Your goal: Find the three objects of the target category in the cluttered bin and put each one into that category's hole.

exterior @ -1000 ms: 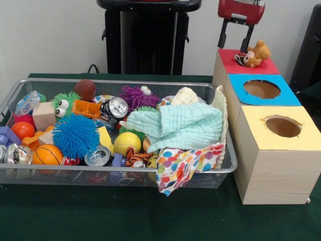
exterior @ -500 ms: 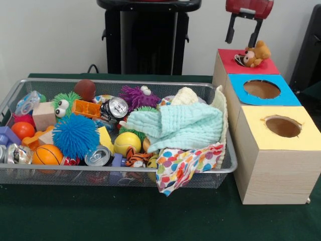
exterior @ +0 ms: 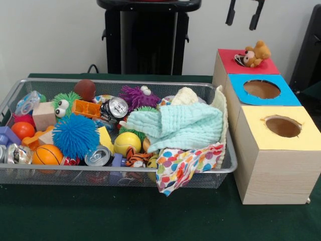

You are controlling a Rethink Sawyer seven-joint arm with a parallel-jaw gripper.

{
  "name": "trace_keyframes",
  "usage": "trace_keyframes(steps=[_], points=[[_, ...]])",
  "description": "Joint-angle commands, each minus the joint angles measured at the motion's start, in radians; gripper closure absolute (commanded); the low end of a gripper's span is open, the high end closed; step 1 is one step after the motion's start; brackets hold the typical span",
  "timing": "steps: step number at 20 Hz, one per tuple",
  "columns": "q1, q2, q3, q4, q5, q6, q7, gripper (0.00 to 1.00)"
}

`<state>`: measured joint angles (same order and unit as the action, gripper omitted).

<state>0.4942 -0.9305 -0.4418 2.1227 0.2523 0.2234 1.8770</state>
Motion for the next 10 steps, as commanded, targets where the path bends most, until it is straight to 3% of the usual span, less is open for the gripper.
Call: trace_keyframes(steps=[1,10], points=[[-0.055,-0.001,0.033,-0.053,-0.047,0.029,0.105,0.00],[-0.035,0.003,0.007,-0.069,-0.055,0.051,0.117,0.00]])
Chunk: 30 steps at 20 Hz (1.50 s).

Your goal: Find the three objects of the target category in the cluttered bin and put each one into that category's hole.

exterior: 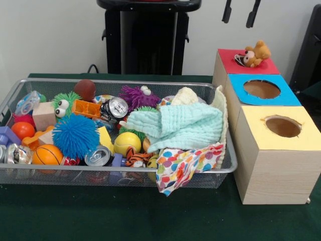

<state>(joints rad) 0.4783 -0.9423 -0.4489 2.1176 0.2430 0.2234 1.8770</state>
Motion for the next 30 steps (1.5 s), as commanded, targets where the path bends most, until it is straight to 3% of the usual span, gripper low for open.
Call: trace_keyframes(steps=[1,15,30], points=[[-0.021,0.014,0.020,-0.062,-0.042,0.047,0.120,0.00],[-0.052,0.020,0.147,-0.023,0.024,-0.023,0.182,0.00],[0.062,0.088,0.100,-0.082,0.089,0.021,0.263,0.00]])
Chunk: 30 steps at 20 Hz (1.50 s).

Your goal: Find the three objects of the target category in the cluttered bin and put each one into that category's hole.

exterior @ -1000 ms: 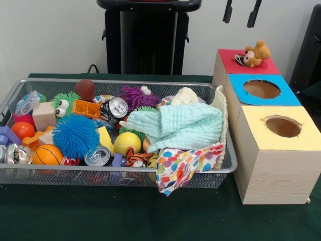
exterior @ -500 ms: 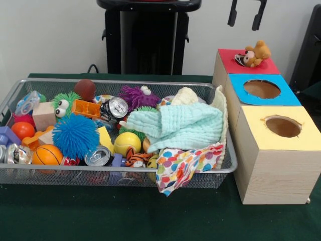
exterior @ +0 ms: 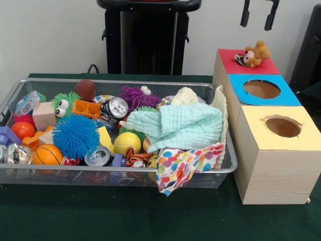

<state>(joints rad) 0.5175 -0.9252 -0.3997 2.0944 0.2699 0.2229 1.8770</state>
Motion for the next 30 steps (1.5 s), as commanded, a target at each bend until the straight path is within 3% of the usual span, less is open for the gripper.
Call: trace_keyframes(steps=[1,11,30], points=[[0.030,0.078,0.046,-0.060,0.066,0.020,0.267,0.00],[0.080,0.151,0.016,-0.086,0.111,-0.040,0.276,0.00],[0.119,0.201,-0.048,-0.127,0.138,-0.026,0.262,0.00]])
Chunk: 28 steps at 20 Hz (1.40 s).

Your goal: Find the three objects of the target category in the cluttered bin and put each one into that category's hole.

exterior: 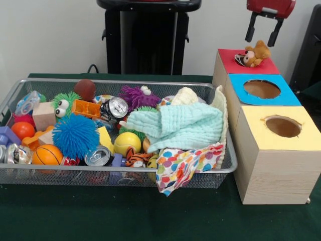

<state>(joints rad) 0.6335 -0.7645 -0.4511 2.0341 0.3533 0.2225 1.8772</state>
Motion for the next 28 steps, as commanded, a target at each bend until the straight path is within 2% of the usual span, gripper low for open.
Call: trace_keyframes(steps=[1,12,28], points=[[0.005,0.041,0.001,-0.067,0.054,-0.023,0.261,0.00],[-0.009,0.039,0.008,-0.074,0.050,-0.014,0.251,0.00],[-0.013,0.070,0.017,-0.062,0.039,-0.070,0.241,0.00]])
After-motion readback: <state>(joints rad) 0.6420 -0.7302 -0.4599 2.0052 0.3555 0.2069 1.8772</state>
